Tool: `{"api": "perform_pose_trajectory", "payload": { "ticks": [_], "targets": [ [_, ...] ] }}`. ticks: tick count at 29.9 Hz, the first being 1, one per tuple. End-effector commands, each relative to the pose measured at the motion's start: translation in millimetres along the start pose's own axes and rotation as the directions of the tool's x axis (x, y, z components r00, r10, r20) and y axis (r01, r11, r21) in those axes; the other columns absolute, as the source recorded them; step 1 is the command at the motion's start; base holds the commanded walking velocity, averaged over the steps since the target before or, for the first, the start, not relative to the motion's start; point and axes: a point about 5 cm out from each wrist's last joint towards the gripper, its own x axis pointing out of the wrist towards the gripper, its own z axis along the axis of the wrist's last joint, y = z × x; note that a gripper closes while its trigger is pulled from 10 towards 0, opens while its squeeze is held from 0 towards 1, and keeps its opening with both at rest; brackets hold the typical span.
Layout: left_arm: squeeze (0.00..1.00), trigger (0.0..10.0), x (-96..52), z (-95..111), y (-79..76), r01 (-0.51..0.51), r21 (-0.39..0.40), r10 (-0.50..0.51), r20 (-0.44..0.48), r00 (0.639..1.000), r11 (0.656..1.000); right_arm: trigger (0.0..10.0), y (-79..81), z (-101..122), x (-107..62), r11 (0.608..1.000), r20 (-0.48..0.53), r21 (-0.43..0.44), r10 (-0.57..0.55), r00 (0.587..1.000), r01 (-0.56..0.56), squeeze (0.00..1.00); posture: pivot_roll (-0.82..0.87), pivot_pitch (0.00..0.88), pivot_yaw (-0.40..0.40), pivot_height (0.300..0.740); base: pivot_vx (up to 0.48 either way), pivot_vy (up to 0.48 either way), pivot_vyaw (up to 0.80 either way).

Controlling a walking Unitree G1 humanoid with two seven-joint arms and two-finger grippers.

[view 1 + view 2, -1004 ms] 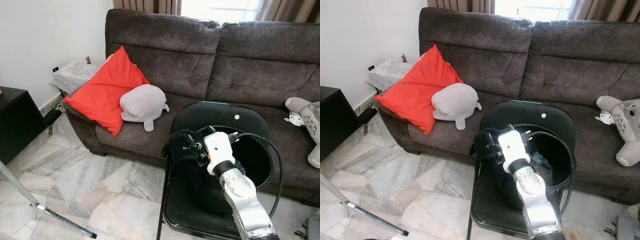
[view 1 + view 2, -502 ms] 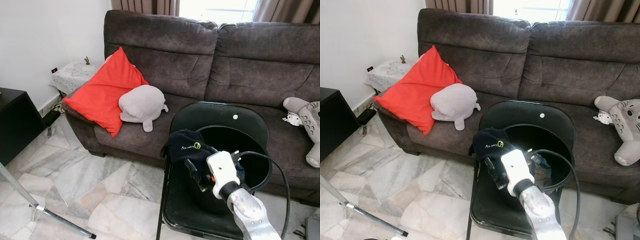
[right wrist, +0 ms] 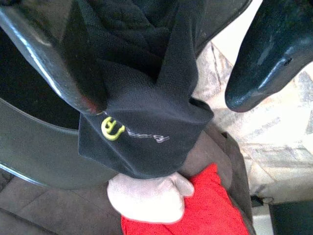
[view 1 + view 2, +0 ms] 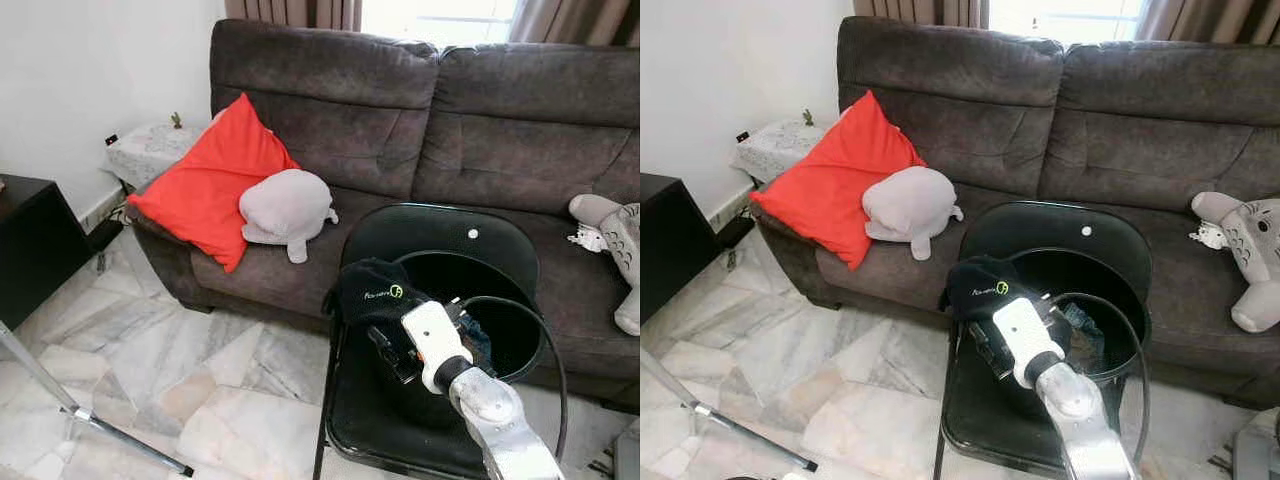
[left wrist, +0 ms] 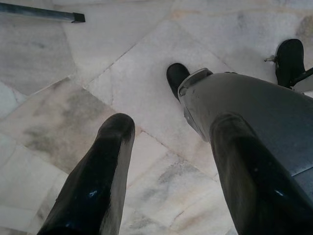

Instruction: Hang hanger

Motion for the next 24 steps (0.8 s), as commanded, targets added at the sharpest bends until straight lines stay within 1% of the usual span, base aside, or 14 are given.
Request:
{"api": "perform_pose_trajectory", "payload": {
  "ticks": [1, 2, 3, 4, 5, 6, 11, 13, 15, 16, 17, 18, 21, 24],
  "targets": [
    [0.0, 10.0, -0.7, -3.8, 2.3, -0.002, 0.01, 0.002, -0.018, 1.0, 1.0, 10.0, -3.6, -6.6, 2.9, 0.999, -0.057, -0.026, -0.024, 0.998, 0.022, 0.0, -0.03, 0.022, 0.041, 0.74, 0.0, 0.0, 0.0],
    [0.0, 10.0, -0.7, -3.8, 2.3, -0.002, 0.011, 0.002, -0.018, 1.0, 1.0, 10.0, -5.1, -9.4, 4.1, 0.999, -0.074, -0.036, -0.031, 0.997, 0.029, 0.0, -0.03, 0.022, 0.041, 0.74, 0.0, 0.0, 0.0],
    [0.0, 10.0, -0.7, -4.0, 2.3, -0.002, 0.012, 0.002, -0.019, 1.0, 1.0, 6.5, -6.4, -10.4, 5.0, 0.999, -0.076, -0.031, -0.036, 0.996, 0.034, 0.0, -0.03, 0.023, 0.042, 0.74, 0.0, 0.0, 0.0],
    [0.0, 10.0, -0.7, -4.0, 2.3, -0.002, 0.012, 0.002, -0.019, 1.0, 1.0, 6.5, -6.4, -10.4, 5.0, 0.999, -0.076, -0.031, -0.036, 0.996, 0.034, 0.0, -0.03, 0.023, 0.042, 0.74, 0.0, 0.0, 0.0],
    [0.0, 10.0, -0.7, -4.2, 2.3, -0.002, 0.011, 0.002, -0.019, 1.0, 1.0, 2.9, -7.2, -9.8, 5.4, 0.999, -0.071, -0.024, -0.04, 0.997, 0.038, 0.0, -0.03, 0.023, 0.043, 0.74, 0.0, 0.0, 0.0],
    [0.0, 10.0, -0.8, -4.4, 2.3, -0.003, 0.012, 0.003, -0.019, 1.0, 1.0, 1.4, -7.9, -9.2, 6.0, 0.999, -0.068, -0.022, -0.044, 0.997, 0.042, 0.0, -0.03, 0.023, 0.043, 0.74, 0.0, 0.0, 0.0],
    [0.0, 10.0, -0.7, -4.5, 2.3, -0.003, 0.012, 0.003, -0.02, 1.0, 1.0, 1.0, -8.5, -8.9, 7.0, 0.999, -0.067, -0.028, -0.049, 0.997, 0.047, 0.0, -0.03, 0.023, 0.042, 0.74, 0.0, 0.0, 0.0],
    [0.0, 10.0, -0.7, -4.4, 2.3, -0.003, 0.012, 0.004, -0.02, 1.0, 1.0, 1.4, -9.8, -8.4, 8.7, 0.998, -0.064, -0.029, -0.059, 0.996, 0.057, 0.0, -0.03, 0.022, 0.042, 0.74, 0.0, 0.0, 0.0],
    [0.0, 10.0, -0.7, -4.4, 2.4, -0.004, 0.012, 0.004, -0.02, 1.0, 1.0, 1.5, -9.9, -8.4, 9.0, 0.998, -0.064, -0.029, -0.061, 0.996, 0.059, 0.0, -0.03, 0.022, 0.042, 0.74, 0.0, 0.0, 0.0],
    [0.0, 10.0, -0.8, -4.4, 2.5, -0.004, 0.014, 0.005, -0.02, 1.0, 1.0, 2.0, -9.6, -8.3, 9.5, 0.997, -0.064, -0.042, -0.062, 0.996, 0.06, 0.0, -0.03, 0.023, 0.042, 0.74, 0.0, 0.0, 0.0],
    [0.0, 10.0, -0.8, -4.4, 2.5, -0.004, 0.014, 0.005, -0.02, 1.0, 1.0, 2.0, -9.6, -8.3, 9.5, 0.997, -0.064, -0.042, -0.062, 0.996, 0.06, 0.0, -0.03, 0.023, 0.042, 0.74, 0.0, 0.0, 0.0],
    [0.0, 10.0, -0.8, -4.3, 2.5, -0.005, 0.014, 0.005, -0.02, 1.0, 1.0, 1.0, -8.6, -8.3, 9.7, 0.997, -0.061, -0.044, -0.062, 0.996, 0.059, 0.0, -0.03, 0.023, 0.042, 0.74, 0.0, 0.0, 0.0],
    [0.0, 10.0, -0.8, -4.3, 2.6, -0.005, 0.014, 0.006, -0.02, 1.0, 1.0, 0.4, -7.3, -8.9, 9.2, 0.997, -0.06, -0.037, -0.065, 0.996, 0.063, 0.0, -0.03, 0.023, 0.043, 0.74, 0.0, 0.0, 0.0],
    [0.0, 10.0, -0.7, -4.4, 2.5, -0.004, 0.016, 0.005, -0.022, 1.0, 1.0, 0.4, -4.3, -10.8, 8.1, 0.997, -0.062, -0.051, -0.057, 0.996, 0.054, 0.0, -0.03, 0.023, 0.043, 0.74, 0.0, 0.0, 0.0]
  ]
}}
